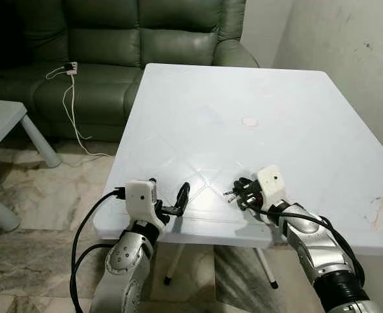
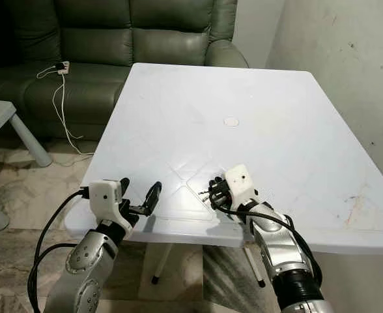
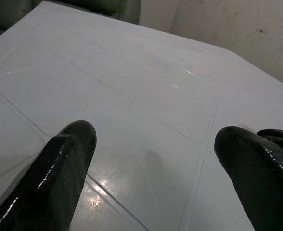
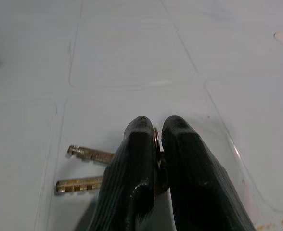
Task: Hang keys on a hook
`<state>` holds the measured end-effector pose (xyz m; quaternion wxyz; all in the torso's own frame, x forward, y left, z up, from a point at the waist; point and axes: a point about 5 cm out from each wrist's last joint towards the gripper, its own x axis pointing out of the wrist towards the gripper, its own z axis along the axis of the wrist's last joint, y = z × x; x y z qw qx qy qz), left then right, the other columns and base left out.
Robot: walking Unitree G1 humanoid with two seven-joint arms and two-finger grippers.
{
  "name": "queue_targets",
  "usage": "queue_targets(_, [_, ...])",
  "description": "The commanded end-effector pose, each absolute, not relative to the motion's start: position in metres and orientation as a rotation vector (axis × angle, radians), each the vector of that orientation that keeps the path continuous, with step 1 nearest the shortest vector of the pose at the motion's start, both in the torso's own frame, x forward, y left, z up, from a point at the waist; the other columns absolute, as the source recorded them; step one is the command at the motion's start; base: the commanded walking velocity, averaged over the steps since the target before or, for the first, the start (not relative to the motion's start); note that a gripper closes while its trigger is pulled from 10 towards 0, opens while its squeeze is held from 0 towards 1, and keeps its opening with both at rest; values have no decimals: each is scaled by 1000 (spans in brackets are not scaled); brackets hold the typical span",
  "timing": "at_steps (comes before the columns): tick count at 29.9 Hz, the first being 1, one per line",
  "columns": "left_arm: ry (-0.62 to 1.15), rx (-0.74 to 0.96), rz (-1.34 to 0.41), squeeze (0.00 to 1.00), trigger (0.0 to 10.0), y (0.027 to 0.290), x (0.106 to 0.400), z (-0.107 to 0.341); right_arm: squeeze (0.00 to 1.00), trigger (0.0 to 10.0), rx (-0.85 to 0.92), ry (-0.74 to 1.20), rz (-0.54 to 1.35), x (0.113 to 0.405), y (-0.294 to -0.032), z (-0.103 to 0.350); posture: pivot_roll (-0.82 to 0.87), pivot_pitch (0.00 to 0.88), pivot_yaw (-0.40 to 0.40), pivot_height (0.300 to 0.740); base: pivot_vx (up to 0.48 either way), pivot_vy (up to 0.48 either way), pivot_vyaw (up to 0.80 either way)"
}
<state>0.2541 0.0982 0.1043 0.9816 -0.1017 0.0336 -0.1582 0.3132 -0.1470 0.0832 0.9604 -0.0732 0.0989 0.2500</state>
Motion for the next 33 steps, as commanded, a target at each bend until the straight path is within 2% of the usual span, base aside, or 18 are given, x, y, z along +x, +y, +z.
queue_targets(1, [62, -209, -326, 0, 10000, 96, 255, 107, 0, 10000, -158, 200, 481, 316, -154, 85, 15, 25, -69, 740, 0, 0, 0])
queue_targets(16, [63, -214, -323, 0, 10000, 96, 255, 108, 0, 10000, -184, 204, 483, 317, -165, 84, 13, 37, -67, 740, 0, 0, 0])
queue_targets(17, [64, -214, -323, 0, 10000, 97, 255, 108, 0, 9529, -184, 202, 482, 317, -165, 84, 13, 37, -67, 740, 0, 0, 0])
queue_targets(18, [64, -215, -323, 0, 10000, 97, 255, 108, 0, 7804, -182, 199, 482, 317, -166, 85, 12, 37, -67, 740, 0, 0, 0])
queue_targets(19, [63, -216, -323, 0, 10000, 96, 255, 108, 0, 4627, -183, 194, 481, 317, -166, 85, 12, 38, -67, 740, 0, 0, 0])
queue_targets(20, [63, -217, -323, 0, 10000, 96, 255, 108, 0, 4627, -184, 190, 480, 317, -166, 86, 12, 38, -67, 740, 0, 0, 0])
queue_targets(21, [63, -217, -323, 0, 10000, 96, 255, 108, 0, 3647, -184, 190, 481, 317, -166, 86, 11, 37, -66, 740, 0, 0, 0])
queue_targets(24, [63, -217, -323, 0, 10000, 96, 256, 108, 0, 3569, -186, 184, 484, 317, -167, 86, 11, 37, -66, 740, 0, 0, 0])
queue_targets(25, [63, -218, -323, 0, 10000, 96, 255, 108, 0, 706, -179, 175, 489, 317, -167, 87, 11, 37, -66, 740, 0, 0, 0])
queue_targets(26, [62, -217, -323, 0, 10000, 97, 256, 108, 0, 1765, -176, 172, 493, 316, -168, 88, 11, 37, -66, 740, 0, 0, 0])
queue_targets(27, [62, -217, -323, 0, 10000, 97, 256, 108, 0, 0, -169, 167, 491, 316, -168, 88, 11, 38, -65, 740, 0, 0, 0])
queue_targets(29, [62, -216, -323, 0, 10000, 97, 256, 108, 0, 0, -178, 167, 487, 317, -169, 89, 11, 37, -65, 740, 0, 0, 0])
queue_targets(30, [62, -216, -323, 0, 10000, 97, 256, 108, 0, 824, -180, 170, 484, 317, -169, 89, 10, 39, -64, 740, 0, 0, 0])
queue_targets(31, [62, -217, -323, 0, 10000, 97, 256, 108, 0, 0, -176, 167, 486, 317, -169, 89, 11, 36, -64, 740, 0, 0, 0])
queue_targets(33, [61, -217, -324, 0, 10000, 97, 256, 109, 0, 0, -181, 167, 483, 318, -169, 89, 11, 39, -64, 740, 0, 0, 0])
